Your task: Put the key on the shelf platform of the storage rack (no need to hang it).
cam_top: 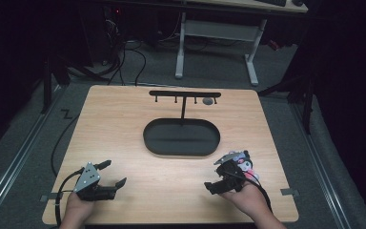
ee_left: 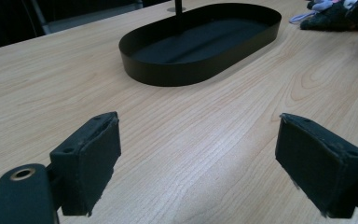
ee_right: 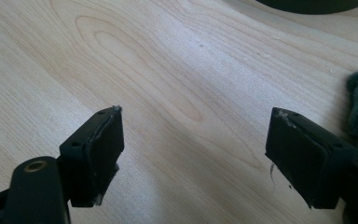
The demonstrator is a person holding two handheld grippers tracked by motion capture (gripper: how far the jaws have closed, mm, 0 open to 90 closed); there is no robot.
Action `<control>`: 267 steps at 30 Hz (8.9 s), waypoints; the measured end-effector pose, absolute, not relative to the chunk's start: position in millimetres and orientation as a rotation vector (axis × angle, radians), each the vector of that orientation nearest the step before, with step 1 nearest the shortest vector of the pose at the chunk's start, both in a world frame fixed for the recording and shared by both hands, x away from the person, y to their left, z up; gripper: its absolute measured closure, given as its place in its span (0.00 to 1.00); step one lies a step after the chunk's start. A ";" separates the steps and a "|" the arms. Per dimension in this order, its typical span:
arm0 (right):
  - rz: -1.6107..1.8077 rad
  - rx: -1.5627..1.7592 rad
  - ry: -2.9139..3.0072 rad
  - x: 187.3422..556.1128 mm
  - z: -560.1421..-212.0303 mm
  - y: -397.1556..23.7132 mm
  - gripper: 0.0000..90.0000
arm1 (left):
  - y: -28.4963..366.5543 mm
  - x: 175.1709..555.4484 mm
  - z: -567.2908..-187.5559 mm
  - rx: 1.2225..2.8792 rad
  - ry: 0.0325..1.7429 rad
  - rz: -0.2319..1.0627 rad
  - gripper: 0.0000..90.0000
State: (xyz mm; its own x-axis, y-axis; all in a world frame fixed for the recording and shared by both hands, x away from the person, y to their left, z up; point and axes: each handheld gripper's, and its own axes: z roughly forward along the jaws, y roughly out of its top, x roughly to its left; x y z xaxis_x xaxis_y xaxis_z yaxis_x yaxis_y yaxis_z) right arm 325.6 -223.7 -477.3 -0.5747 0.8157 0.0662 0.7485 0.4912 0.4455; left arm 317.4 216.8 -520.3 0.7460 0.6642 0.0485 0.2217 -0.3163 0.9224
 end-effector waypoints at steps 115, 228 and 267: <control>0.286 1.554 2.495 349.1 -439.3 -295.2 0.54 | 215.8 318.3 -523.2 1.902 0.668 0.497 0.16; 0.231 1.358 2.634 488.4 -476.4 -152.4 0.53 | 216.1 323.3 -520.7 1.964 0.632 0.415 0.18; 0.375 1.396 2.596 481.5 -460.1 -161.4 0.34 | 214.8 323.4 -521.3 1.983 0.626 0.410 0.18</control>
